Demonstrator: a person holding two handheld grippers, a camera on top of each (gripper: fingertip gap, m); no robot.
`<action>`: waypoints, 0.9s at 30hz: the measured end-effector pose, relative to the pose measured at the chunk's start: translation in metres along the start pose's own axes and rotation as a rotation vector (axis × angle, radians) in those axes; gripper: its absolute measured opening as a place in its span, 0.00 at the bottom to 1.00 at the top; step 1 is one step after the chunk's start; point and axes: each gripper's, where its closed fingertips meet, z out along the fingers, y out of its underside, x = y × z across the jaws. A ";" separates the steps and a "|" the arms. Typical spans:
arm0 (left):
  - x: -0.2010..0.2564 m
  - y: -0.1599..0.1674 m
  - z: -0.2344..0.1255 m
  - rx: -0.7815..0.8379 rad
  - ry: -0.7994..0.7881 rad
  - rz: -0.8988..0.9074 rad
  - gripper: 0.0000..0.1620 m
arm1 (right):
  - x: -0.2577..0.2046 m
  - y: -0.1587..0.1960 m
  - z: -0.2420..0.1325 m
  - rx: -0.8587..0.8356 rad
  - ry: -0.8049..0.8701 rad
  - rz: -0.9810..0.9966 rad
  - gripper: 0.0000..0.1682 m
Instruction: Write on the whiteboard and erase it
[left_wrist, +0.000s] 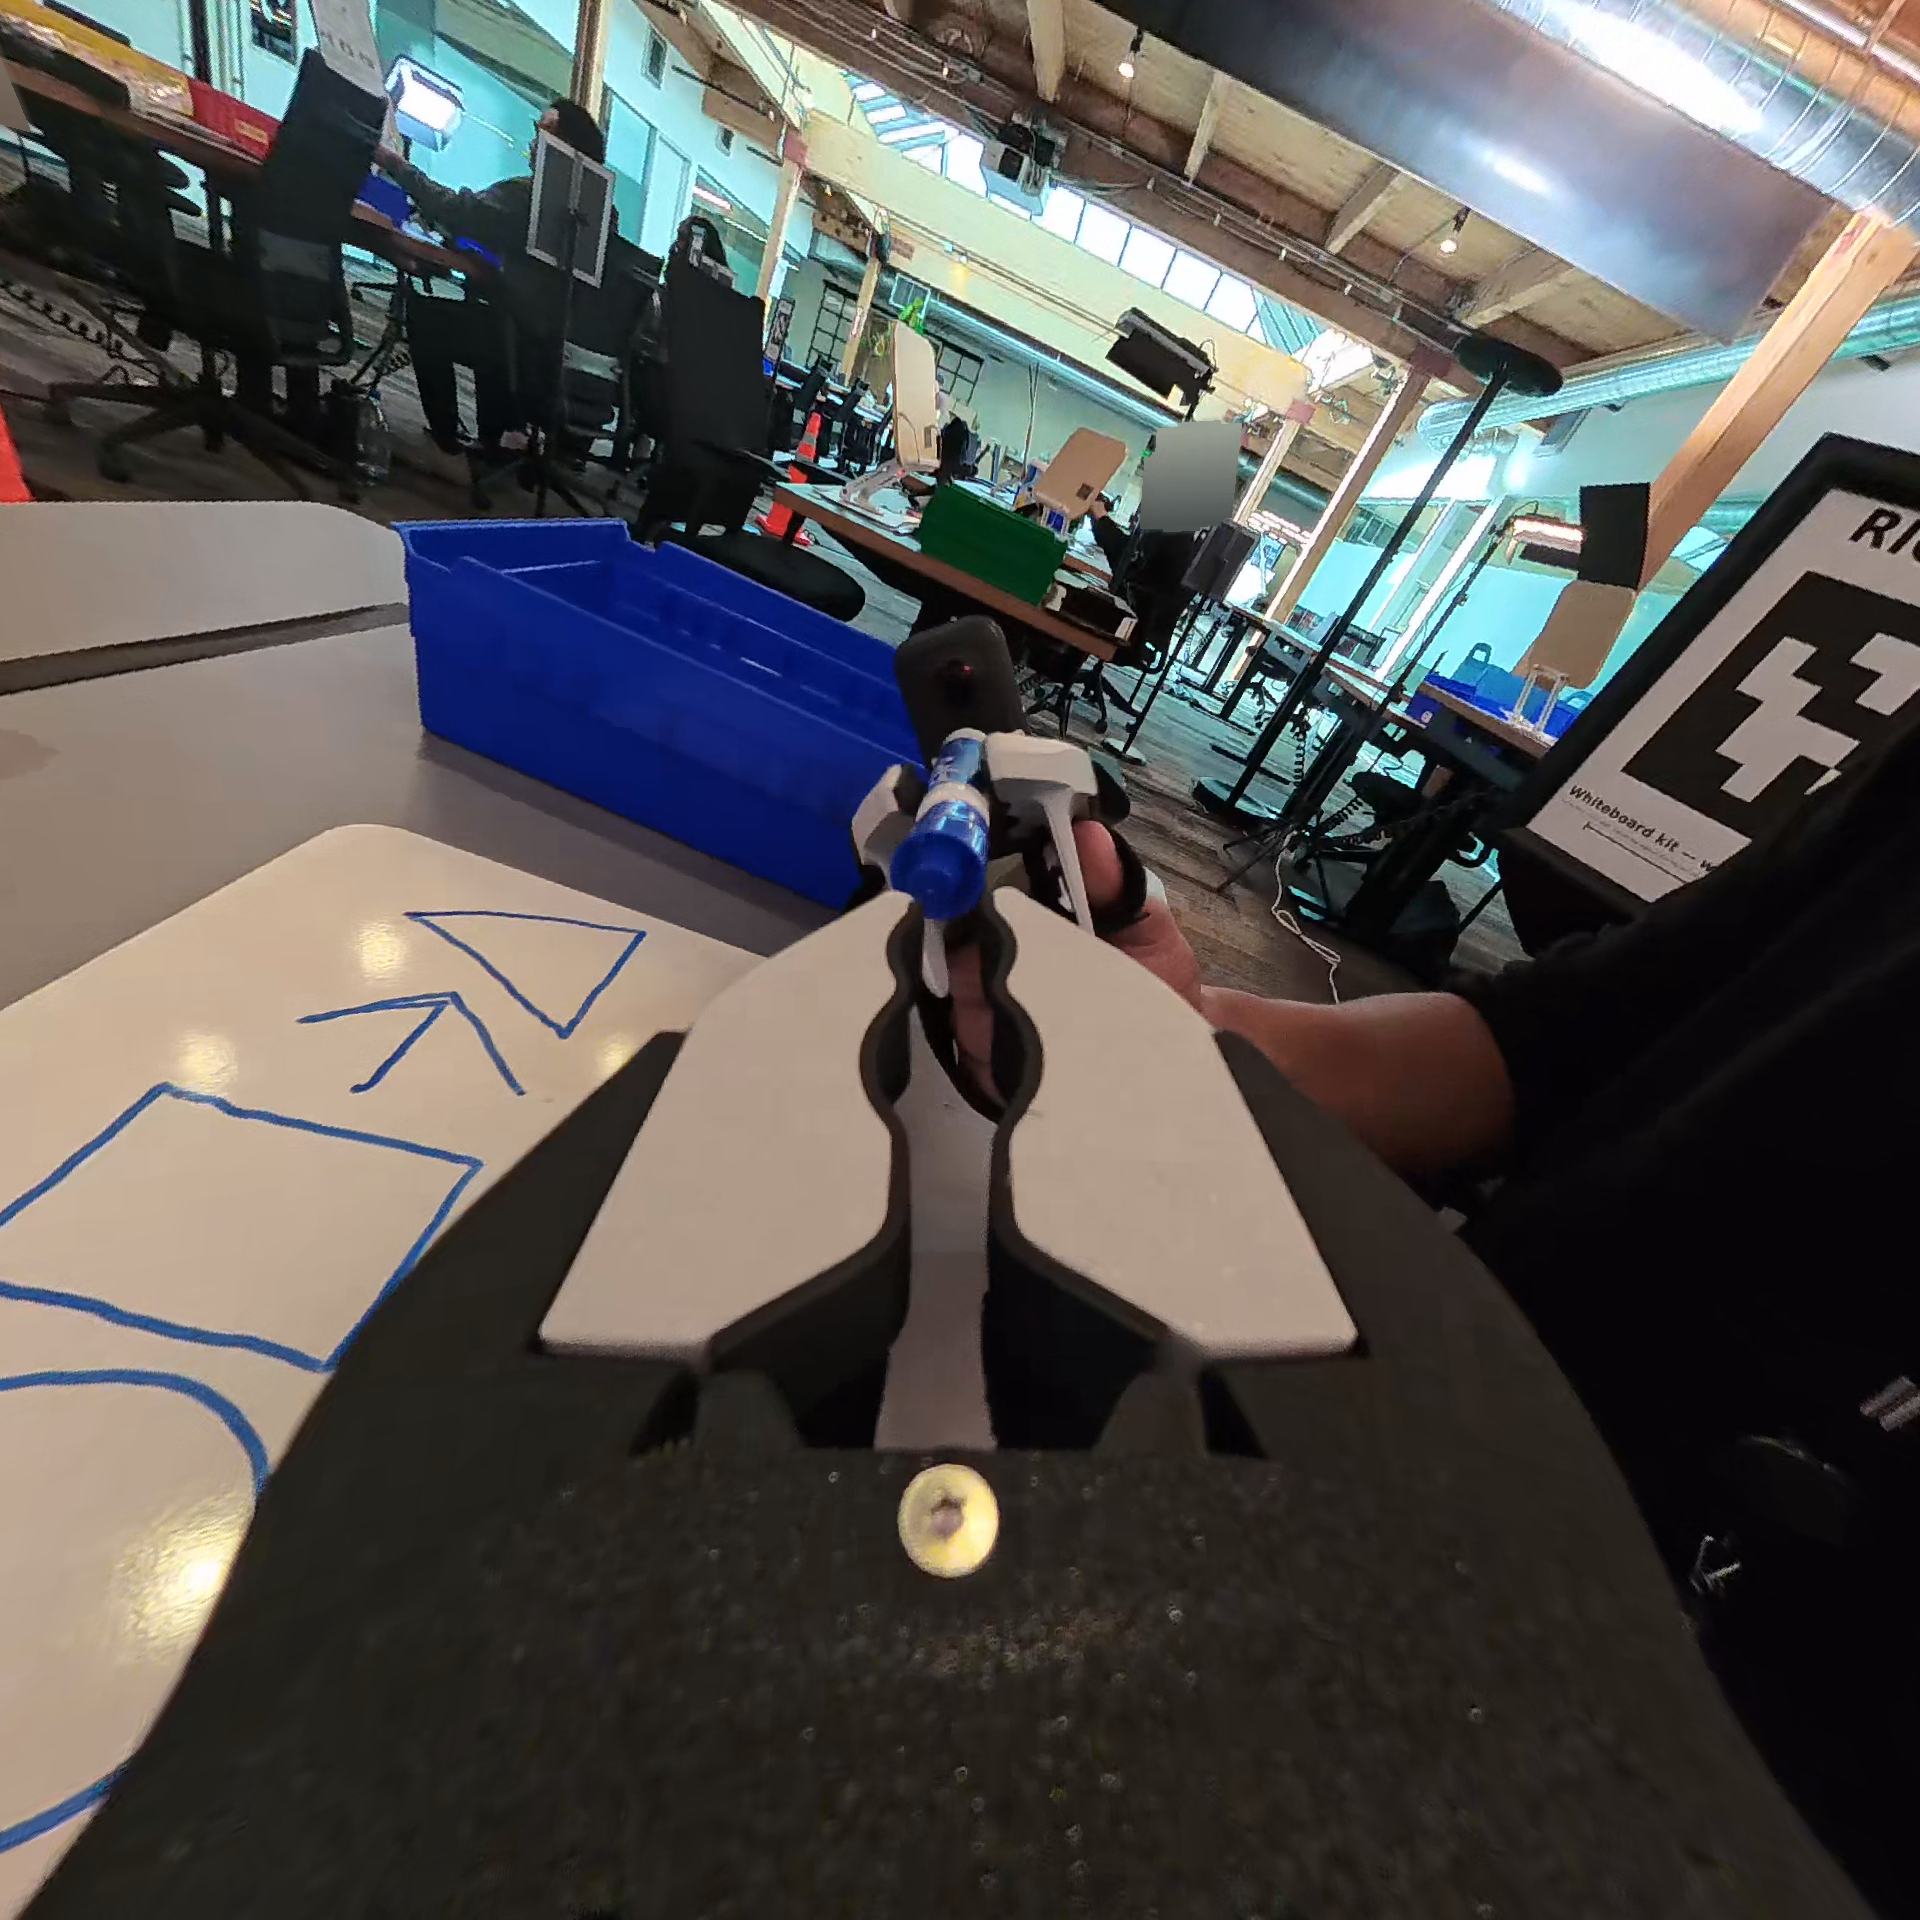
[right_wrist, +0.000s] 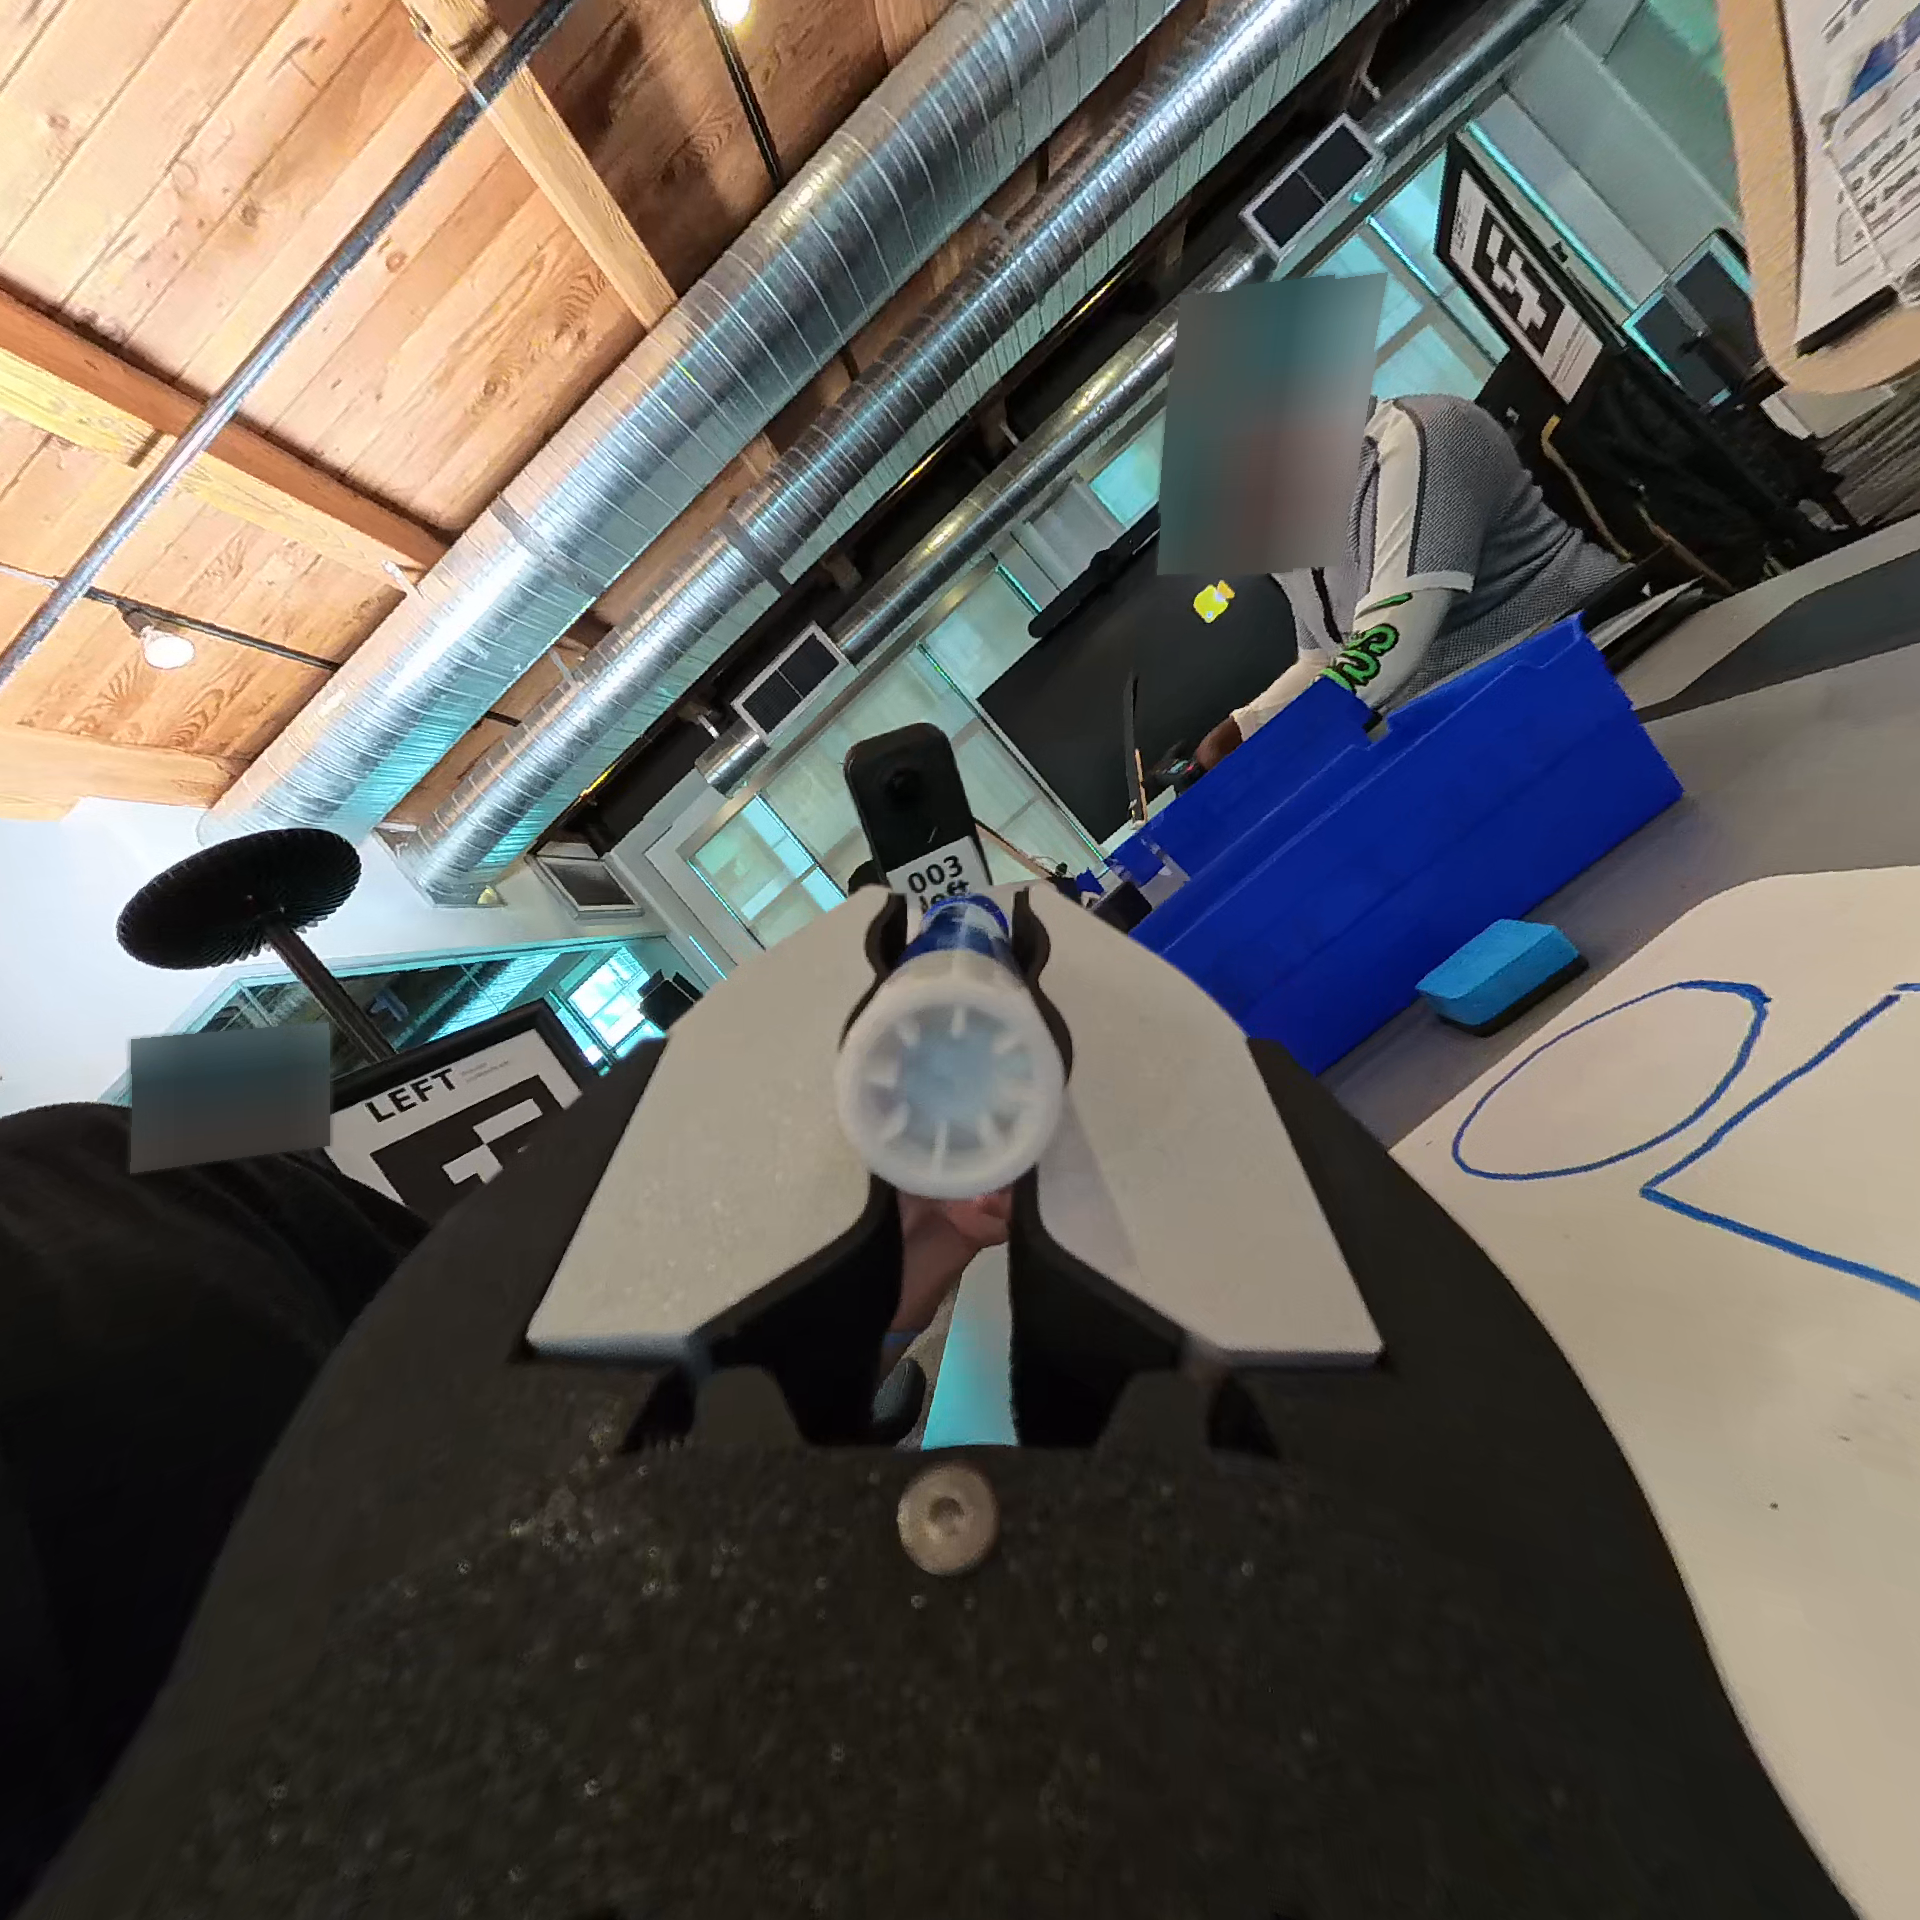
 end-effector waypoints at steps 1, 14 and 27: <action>0.000 0.001 0.000 -0.001 0.005 0.000 0.06 | 0.000 0.001 0.000 -0.001 0.000 0.000 0.11; 0.002 0.004 0.002 -0.009 0.020 -0.009 0.06 | -0.001 0.006 0.002 -0.028 -0.010 0.016 0.11; 0.001 0.010 0.005 -0.023 0.006 -0.009 0.05 | 0.000 0.010 0.002 -0.068 -0.001 0.026 0.12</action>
